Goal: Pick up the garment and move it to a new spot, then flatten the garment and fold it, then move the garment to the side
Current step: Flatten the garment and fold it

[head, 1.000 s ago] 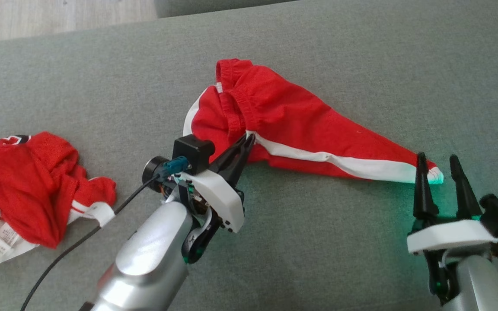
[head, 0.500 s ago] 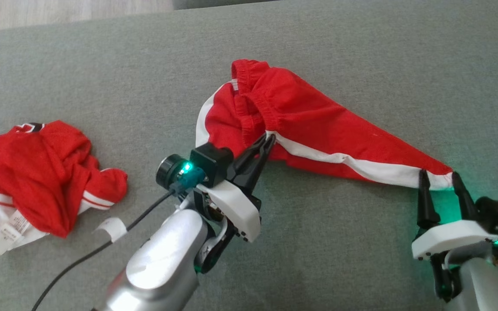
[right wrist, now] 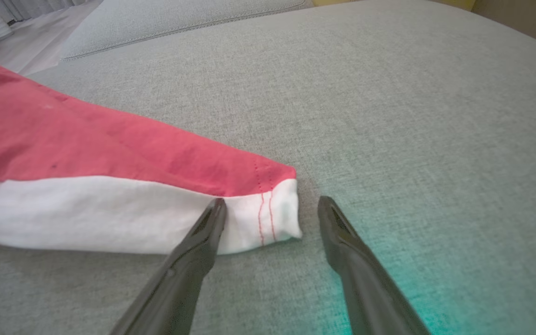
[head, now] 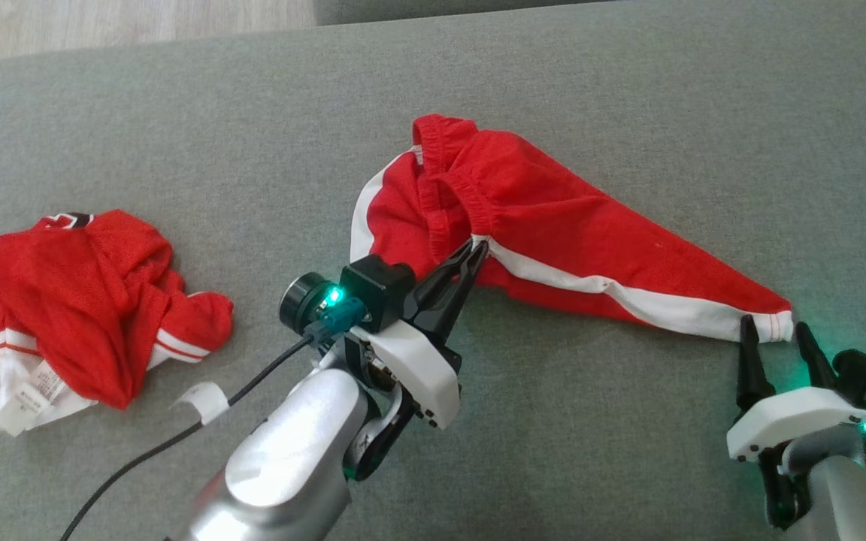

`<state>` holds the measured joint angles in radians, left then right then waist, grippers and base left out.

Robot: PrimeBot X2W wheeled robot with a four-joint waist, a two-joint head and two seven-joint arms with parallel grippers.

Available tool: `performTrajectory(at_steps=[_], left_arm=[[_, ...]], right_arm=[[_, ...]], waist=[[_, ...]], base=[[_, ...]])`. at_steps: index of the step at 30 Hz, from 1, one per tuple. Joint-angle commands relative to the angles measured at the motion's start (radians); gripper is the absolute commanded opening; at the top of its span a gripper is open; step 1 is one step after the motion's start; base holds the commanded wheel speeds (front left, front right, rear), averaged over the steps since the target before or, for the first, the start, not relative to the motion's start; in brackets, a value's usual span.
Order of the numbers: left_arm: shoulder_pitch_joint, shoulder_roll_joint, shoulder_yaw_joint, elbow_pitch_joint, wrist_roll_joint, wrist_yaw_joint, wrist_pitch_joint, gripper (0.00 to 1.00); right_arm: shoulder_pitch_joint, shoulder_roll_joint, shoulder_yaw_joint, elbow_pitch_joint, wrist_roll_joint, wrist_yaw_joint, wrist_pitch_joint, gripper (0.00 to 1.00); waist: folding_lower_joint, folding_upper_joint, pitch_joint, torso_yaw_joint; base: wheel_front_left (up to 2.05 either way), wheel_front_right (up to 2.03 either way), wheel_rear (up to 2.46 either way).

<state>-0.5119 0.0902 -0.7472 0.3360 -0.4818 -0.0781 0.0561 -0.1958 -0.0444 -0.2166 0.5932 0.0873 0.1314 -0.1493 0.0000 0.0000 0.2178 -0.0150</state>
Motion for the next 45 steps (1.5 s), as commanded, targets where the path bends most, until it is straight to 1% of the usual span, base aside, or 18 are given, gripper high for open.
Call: performTrajectory(at_steps=[1, 9, 10, 12, 13, 14, 16, 23, 28, 31, 35, 40, 42, 45], left_arm=[[-0.021, 0.007, 0.023, -0.032, 0.000, 0.006, -0.001, 0.00], [-0.025, 0.014, 0.018, -0.032, -0.007, 0.010, 0.012, 0.00], [-0.024, 0.015, 0.018, -0.032, -0.008, 0.010, 0.013, 0.00], [-0.024, 0.017, 0.017, -0.032, -0.010, 0.012, 0.014, 0.00], [-0.023, 0.018, 0.017, -0.031, -0.011, 0.012, 0.014, 0.00], [-0.023, 0.019, 0.017, -0.031, -0.012, 0.013, 0.014, 0.00], [-0.021, 0.020, 0.016, -0.029, -0.014, 0.014, 0.015, 0.00], [-0.012, 0.025, 0.017, -0.025, -0.021, 0.022, 0.005, 0.00], [-0.016, 0.042, 0.028, -0.032, -0.025, 0.026, -0.001, 0.00], [-0.046, 0.076, 0.035, -0.045, -0.001, 0.029, -0.005, 0.00], [-0.112, 0.122, 0.063, -0.051, 0.005, 0.020, 0.010, 0.00], [-0.234, 0.165, 0.102, -0.024, -0.014, -0.009, 0.040, 0.00], [-0.284, 0.179, 0.117, -0.010, -0.017, -0.016, 0.039, 0.00], [-0.347, 0.192, 0.144, 0.007, -0.027, -0.022, 0.030, 0.00]], right_arm=[[-0.023, -0.006, 0.030, -0.016, 0.004, -0.001, -0.010, 1.00], [-0.031, -0.006, 0.049, -0.006, 0.006, -0.001, -0.032, 1.00], [-0.031, -0.006, 0.050, -0.007, 0.007, -0.001, -0.034, 0.97], [-0.032, -0.006, 0.051, -0.005, 0.011, -0.001, -0.036, 0.88], [-0.032, -0.006, 0.051, -0.004, 0.012, -0.001, -0.036, 0.79], [-0.031, -0.006, 0.053, -0.004, 0.012, -0.001, -0.038, 0.46], [-0.031, -0.006, 0.055, -0.007, 0.010, -0.001, -0.043, 0.00], [-0.024, -0.006, 0.065, -0.041, 0.022, -0.001, -0.065, 0.00], [-0.024, -0.006, 0.110, -0.109, 0.112, -0.001, -0.079, 0.00], [-0.046, -0.006, 0.140, -0.172, 0.178, -0.001, -0.075, 0.00], [-0.114, -0.006, 0.175, -0.239, 0.278, -0.001, -0.034, 0.00], [-0.258, -0.006, 0.207, -0.299, 0.270, -0.001, 0.014, 0.00], [-0.322, -0.006, 0.220, -0.317, 0.272, -0.001, 0.030, 0.00], [-0.410, -0.006, 0.235, -0.344, 0.243, -0.001, 0.037, 0.00]], waist=[[0.0000, 0.0000, -0.003, -0.001], [0.0000, 0.0000, -0.009, -0.003], [0.0000, 0.0000, -0.009, -0.003], [0.0000, 0.0000, -0.011, -0.003], [0.0000, 0.0000, -0.013, -0.003], [0.0000, 0.0000, -0.014, -0.003], [0.0000, 0.0000, -0.017, -0.002], [0.0000, 0.0000, -0.035, -0.002], [0.0000, 0.0000, -0.067, 0.001], [0.0000, 0.0000, -0.093, 0.004], [0.0000, 0.0000, -0.133, 0.005], [0.0000, 0.0000, -0.188, 0.008], [0.0000, 0.0000, -0.204, 0.007], [0.0000, 0.0000, -0.223, 0.008]], base=[[0.00, 0.00, 0.00], [0.00, 0.00, 0.00], [0.00, 0.00, 0.00], [0.00, 0.00, 0.00], [0.00, 0.00, 0.00], [0.00, 0.00, 0.00], [0.00, 0.00, 0.00], [0.00, 0.00, 0.00], [0.00, 0.00, 0.00], [0.00, 0.00, 0.00], [0.00, 0.00, 0.00], [0.00, 0.00, 0.00], [0.00, 0.00, 0.00], [0.00, 0.00, 0.00]])
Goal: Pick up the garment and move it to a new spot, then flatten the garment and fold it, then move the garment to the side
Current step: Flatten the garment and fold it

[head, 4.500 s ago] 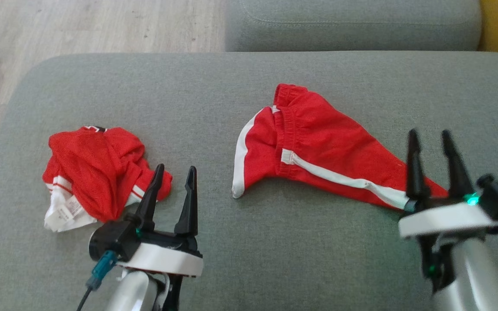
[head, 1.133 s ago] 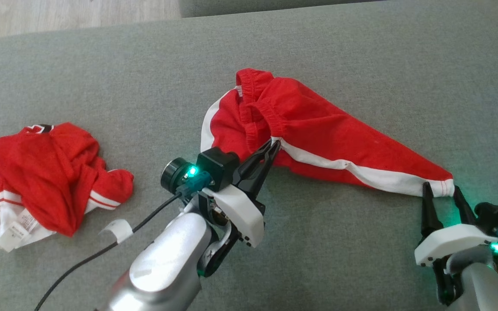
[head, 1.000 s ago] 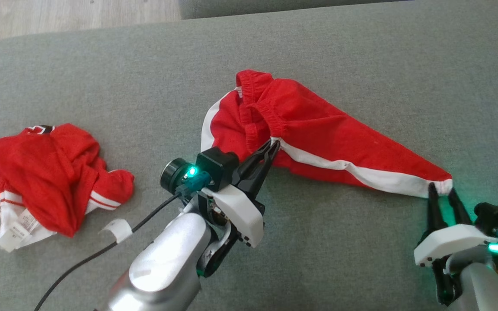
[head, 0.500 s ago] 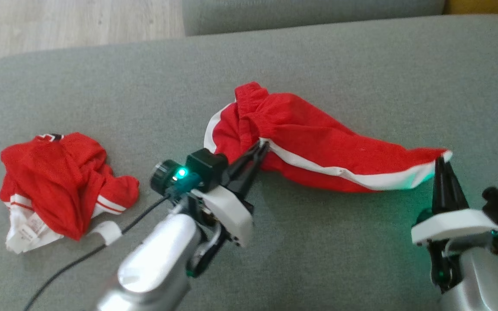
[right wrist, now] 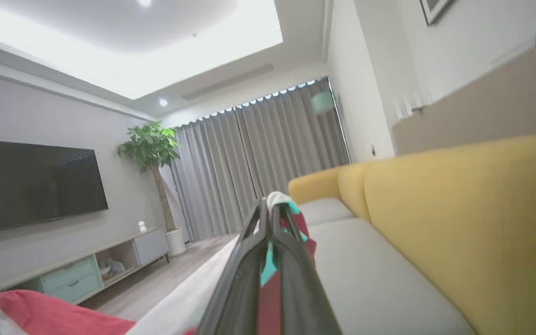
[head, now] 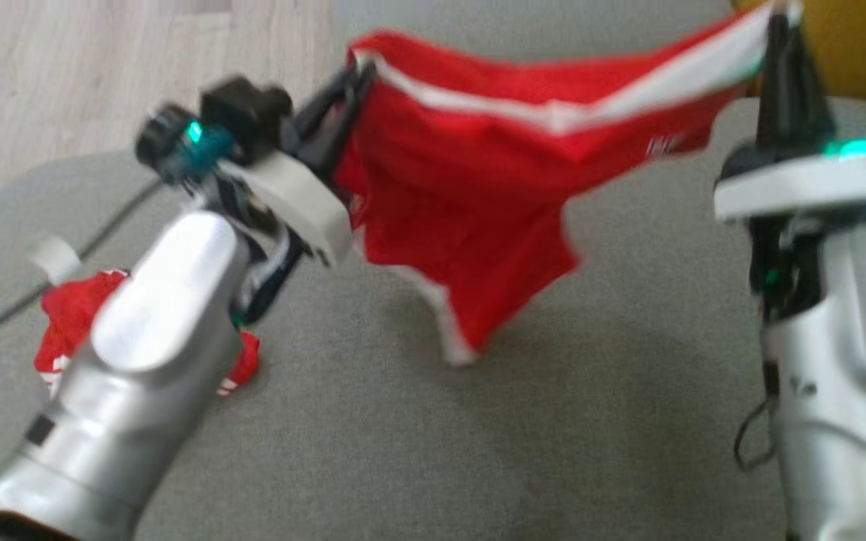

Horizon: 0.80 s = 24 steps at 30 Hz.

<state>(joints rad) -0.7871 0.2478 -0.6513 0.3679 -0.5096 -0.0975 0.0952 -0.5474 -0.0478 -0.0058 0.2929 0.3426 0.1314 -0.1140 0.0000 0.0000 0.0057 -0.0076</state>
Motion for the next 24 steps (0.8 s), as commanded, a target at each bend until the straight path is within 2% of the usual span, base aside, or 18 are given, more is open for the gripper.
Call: performTrajectory(at_steps=[1, 5, 9, 12, 14, 18, 24], left_arm=[[-0.072, 0.035, 0.048, -0.025, 0.001, -0.003, -0.009, 0.00], [-0.141, 0.050, 0.101, -0.039, 0.000, 0.008, -0.078, 0.00], [-0.125, 0.047, 0.111, -0.053, -0.019, 0.013, -0.089, 0.00], [-0.074, 0.046, 0.108, -0.091, -0.044, 0.013, -0.086, 0.00], [-0.036, 0.053, 0.126, -0.135, -0.061, 0.029, -0.102, 0.00], [0.033, 0.067, 0.143, -0.210, -0.088, 0.059, -0.091, 0.00], [0.062, 0.090, 0.152, -0.277, -0.106, 0.083, -0.052, 0.00]], right_arm=[[-0.058, -0.002, 0.024, -0.044, -0.012, -0.001, 0.001, 0.00], [-0.148, -0.002, 0.011, -0.078, -0.107, -0.001, -0.024, 0.00], [-0.143, -0.002, 0.016, -0.075, -0.162, -0.001, 0.047, 0.00], [-0.090, -0.002, 0.036, -0.106, -0.178, -0.001, 0.095, 0.00], [-0.047, -0.002, 0.034, -0.142, -0.181, -0.001, 0.105, 0.00], [0.026, -0.002, -0.019, -0.191, -0.175, -0.001, 0.130, 0.00], [0.022, -0.002, -0.044, -0.225, -0.158, -0.001, 0.158, 0.00]], waist=[[0.0000, 0.0000, -0.010, 0.000], [0.0000, 0.0000, -0.021, 0.003], [0.0000, 0.0000, -0.036, 0.018], [0.0000, 0.0000, -0.037, 0.024], [0.0000, 0.0000, -0.033, 0.023], [0.0000, 0.0000, -0.017, 0.021], [0.0000, 0.0000, 0.056, 0.002]], base=[[0.00, 0.00, 0.00], [0.00, 0.00, 0.00], [0.00, 0.00, 0.00], [0.00, 0.00, 0.00], [0.00, 0.00, 0.00], [0.00, 0.00, 0.00], [0.00, 0.00, 0.00]])
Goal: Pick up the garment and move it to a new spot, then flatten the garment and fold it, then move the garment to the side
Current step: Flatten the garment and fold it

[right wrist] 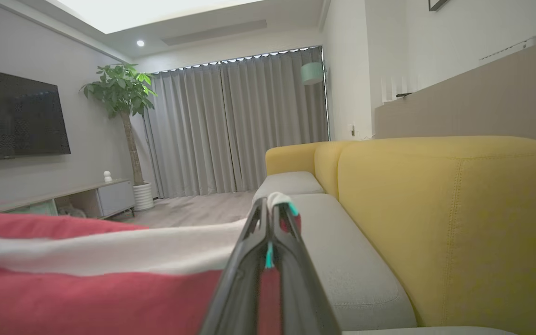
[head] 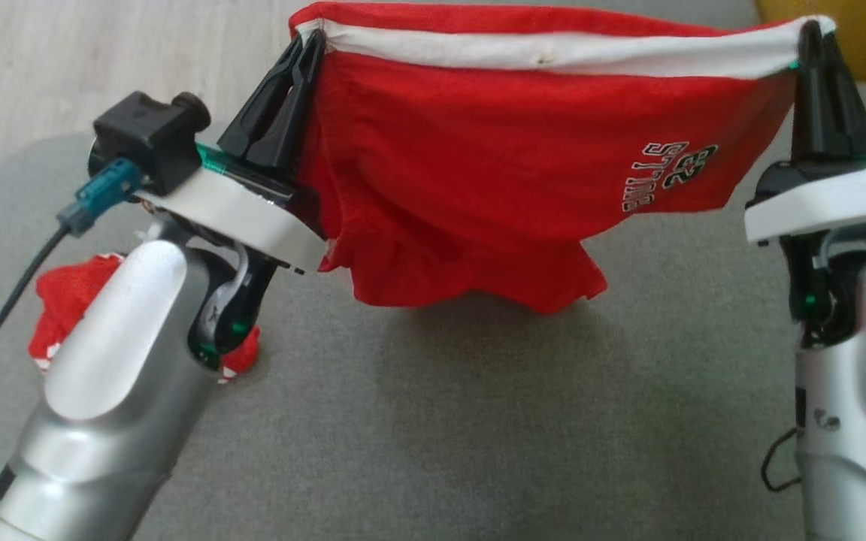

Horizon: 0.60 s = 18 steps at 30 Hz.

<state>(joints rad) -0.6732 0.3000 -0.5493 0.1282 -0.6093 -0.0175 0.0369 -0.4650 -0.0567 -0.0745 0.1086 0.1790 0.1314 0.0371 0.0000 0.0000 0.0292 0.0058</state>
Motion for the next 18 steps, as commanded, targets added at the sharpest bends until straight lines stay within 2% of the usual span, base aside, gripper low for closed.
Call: performTrajectory(at_steps=[1, 5, 7, 9, 13, 18], left_arm=[[-0.056, 0.039, 0.053, -0.040, -0.013, 0.002, 0.014, 0.00], [-0.113, 0.056, 0.074, -0.011, -0.038, -0.016, 0.047, 0.00], [-0.220, 0.096, 0.067, 0.044, 0.008, -0.043, 0.062, 0.00], [-0.300, 0.105, 0.072, 0.098, 0.025, -0.057, 0.055, 0.00], [-0.470, 0.095, 0.062, 0.242, 0.054, -0.085, 0.019, 0.00], [-0.665, 0.057, 0.058, 0.407, 0.086, -0.101, -0.108, 0.00]], right_arm=[[-0.072, 0.006, 0.025, -0.039, 0.004, -0.001, 0.010, 0.00], [-0.168, 0.006, 0.049, -0.004, -0.012, -0.001, 0.035, 0.00], [-0.290, 0.006, 0.061, 0.068, -0.019, -0.001, 0.043, 0.00], [-0.384, 0.006, 0.073, 0.140, -0.038, -0.001, 0.021, 0.00], [-0.587, 0.006, 0.049, 0.317, -0.049, -0.001, -0.071, 0.00], [-0.826, 0.006, -0.004, 0.531, -0.098, -0.001, -0.238, 0.00]], waist=[[0.0000, 0.0000, 0.047, -0.016], [0.0000, 0.0000, 0.131, -0.041], [0.0000, 0.0000, 0.217, -0.067], [0.0000, 0.0000, 0.274, -0.085], [0.0000, 0.0000, 0.359, -0.103], [0.0000, 0.0000, 0.397, -0.113]], base=[[0.00, 0.00, 0.00], [0.00, 0.00, 0.00], [0.00, 0.00, 0.00], [0.00, 0.00, 0.00], [0.00, 0.00, 0.00], [0.00, 0.00, 0.00]])
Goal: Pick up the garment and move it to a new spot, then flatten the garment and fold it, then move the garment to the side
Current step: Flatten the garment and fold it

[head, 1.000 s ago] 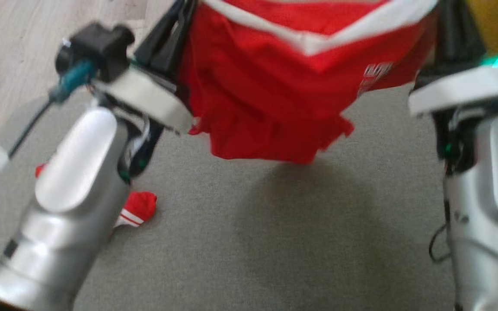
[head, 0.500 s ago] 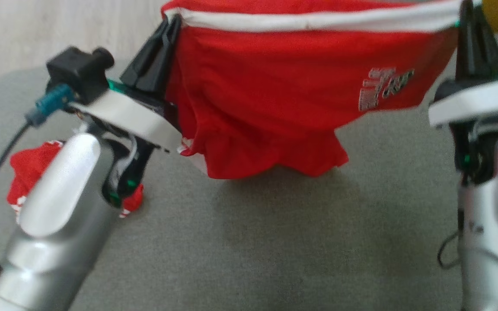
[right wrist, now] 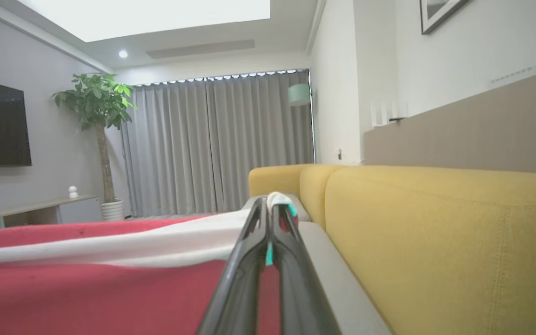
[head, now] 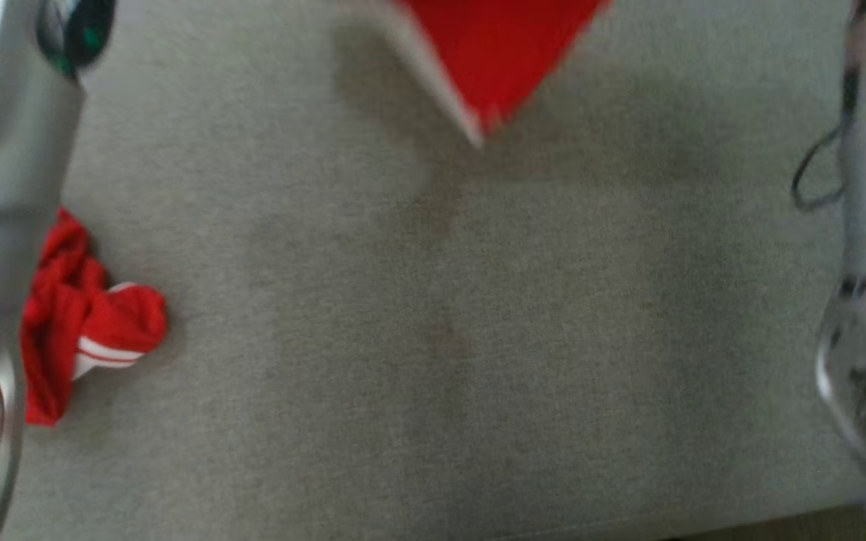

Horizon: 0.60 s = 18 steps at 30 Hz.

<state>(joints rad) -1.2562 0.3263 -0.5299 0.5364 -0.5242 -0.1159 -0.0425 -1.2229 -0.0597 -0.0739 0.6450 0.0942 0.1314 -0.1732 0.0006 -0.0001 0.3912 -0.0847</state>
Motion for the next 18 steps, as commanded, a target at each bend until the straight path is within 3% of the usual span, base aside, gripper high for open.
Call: performTrajectory(at_steps=[1, 6, 9, 13, 18], left_arm=[[-0.113, 0.021, 0.035, 0.027, 0.002, -0.005, -0.054, 0.00], [-0.179, -0.011, 0.012, 0.123, -0.010, -0.012, -0.133, 0.00], [-0.149, -0.036, -0.067, 0.167, -0.055, -0.014, -0.163, 0.00], [-0.062, -0.015, -0.186, 0.165, -0.119, -0.014, -0.178, 0.00], [0.086, 0.050, -0.346, 0.127, -0.195, -0.015, -0.180, 0.00]], right_arm=[[-0.102, 0.010, -0.014, 0.031, -0.025, -0.001, -0.046, 0.00], [-0.164, 0.010, -0.023, 0.151, -0.051, -0.001, -0.078, 0.00], [-0.124, 0.010, -0.014, 0.239, -0.062, -0.001, -0.086, 0.00], [-0.045, 0.010, 0.017, 0.332, -0.104, -0.001, -0.088, 0.00], [0.055, -0.011, 0.104, 0.460, -0.102, -0.001, -0.053, 0.00]], waist=[[-0.0006, 0.0001, 0.039, -0.021], [-0.0006, 0.0001, 0.056, -0.012], [-0.0006, 0.0001, 0.074, -0.004], [-0.0006, 0.0001, 0.080, -0.001], [-0.0006, 0.0001, 0.045, 0.008]], base=[[0.00, 0.00, 0.00], [0.00, 0.00, 0.00], [0.00, 0.00, 0.00], [0.00, 0.00, 0.00], [0.00, 0.00, 0.00]])
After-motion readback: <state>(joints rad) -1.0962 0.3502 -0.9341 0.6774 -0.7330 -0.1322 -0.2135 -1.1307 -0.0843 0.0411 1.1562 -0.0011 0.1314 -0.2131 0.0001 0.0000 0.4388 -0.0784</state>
